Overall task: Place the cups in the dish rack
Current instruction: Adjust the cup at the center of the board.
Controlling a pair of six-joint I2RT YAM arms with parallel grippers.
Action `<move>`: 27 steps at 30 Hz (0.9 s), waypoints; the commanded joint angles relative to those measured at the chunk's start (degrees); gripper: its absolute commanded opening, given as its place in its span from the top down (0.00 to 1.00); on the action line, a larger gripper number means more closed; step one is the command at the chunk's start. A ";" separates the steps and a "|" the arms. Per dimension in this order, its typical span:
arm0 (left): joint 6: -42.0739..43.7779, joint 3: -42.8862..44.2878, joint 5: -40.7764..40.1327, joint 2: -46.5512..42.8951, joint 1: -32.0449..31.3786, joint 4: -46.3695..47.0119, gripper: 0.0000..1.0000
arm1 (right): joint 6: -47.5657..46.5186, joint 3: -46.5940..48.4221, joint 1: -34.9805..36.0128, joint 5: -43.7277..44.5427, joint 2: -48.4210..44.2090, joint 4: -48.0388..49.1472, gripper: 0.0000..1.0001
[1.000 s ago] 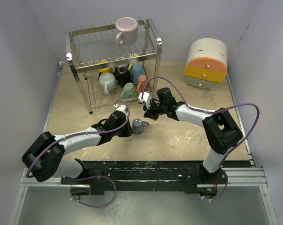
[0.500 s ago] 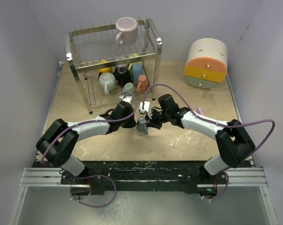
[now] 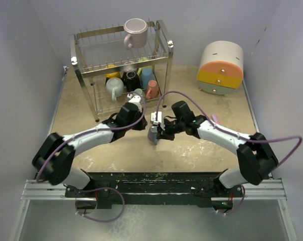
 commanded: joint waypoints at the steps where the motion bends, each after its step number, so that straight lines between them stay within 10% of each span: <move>1: 3.31 -6.01 -1.28 -14.15 0.34 1.34 0.82 | -10.82 3.36 -4.18 -7.81 -8.58 -8.63 0.94; 6: -2.68 -18.34 9.13 -26.28 0.35 10.20 0.47 | -13.29 6.05 -13.77 -13.24 -14.55 -15.64 0.81; 11: -11.09 -24.46 13.89 -33.21 -0.38 13.39 0.42 | -12.50 14.74 -15.15 -9.11 -14.10 -24.18 0.74; 20: -19.60 -14.17 -31.60 -27.72 -30.15 -10.22 0.42 | -7.13 11.70 -27.91 -12.80 -15.55 -21.41 0.62; 27: -30.65 5.88 -43.82 -7.35 -35.09 -32.65 0.39 | -6.17 8.57 -32.27 -11.04 -18.99 -18.64 0.57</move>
